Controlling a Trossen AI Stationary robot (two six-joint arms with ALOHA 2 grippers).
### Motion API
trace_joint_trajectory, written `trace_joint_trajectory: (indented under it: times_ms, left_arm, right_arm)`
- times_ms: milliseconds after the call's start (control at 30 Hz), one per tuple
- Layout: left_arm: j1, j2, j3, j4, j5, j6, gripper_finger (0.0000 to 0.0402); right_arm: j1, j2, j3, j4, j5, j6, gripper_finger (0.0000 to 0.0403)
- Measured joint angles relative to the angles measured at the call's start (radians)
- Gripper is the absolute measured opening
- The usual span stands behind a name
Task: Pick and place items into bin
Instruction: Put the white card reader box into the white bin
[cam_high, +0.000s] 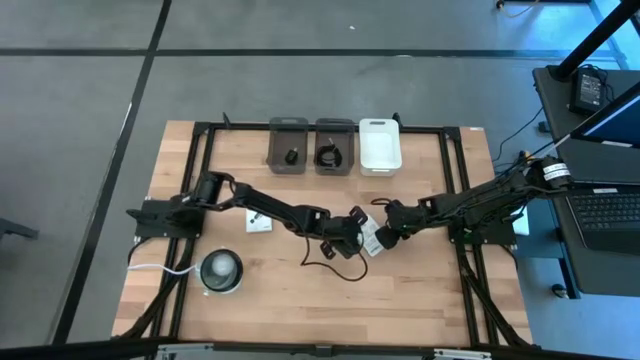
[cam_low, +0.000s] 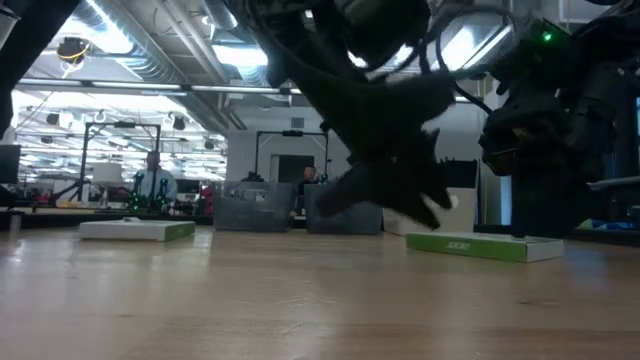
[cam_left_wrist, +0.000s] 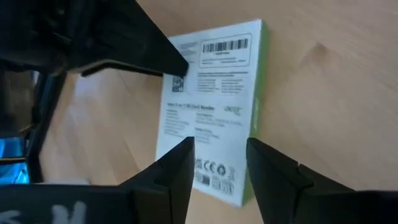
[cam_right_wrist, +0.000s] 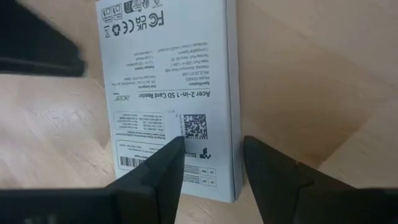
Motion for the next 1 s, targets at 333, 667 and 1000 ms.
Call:
trace_joint_trajectory:
  times_ms: [333, 667, 1000]
  left_arm:
    - [-0.011, 0.046, 0.002, -0.018, -0.018, 0.06, 0.0141]
    - [-0.018, 0.046, 0.005, -0.086, 0.006, -0.008, 0.0141]
    - [-0.028, 0.046, 0.003, -0.103, 0.009, -0.031, 0.0101]
  right_arm:
    - [0.001, 0.0, -0.001, 0.008, -0.003, 0.0, 0.017]
    - [-0.003, -0.001, -0.001, 0.013, -0.027, 0.0, 0.017]
    - [-0.05, -0.001, -0.001, 0.087, -0.138, 0.001, 0.017]
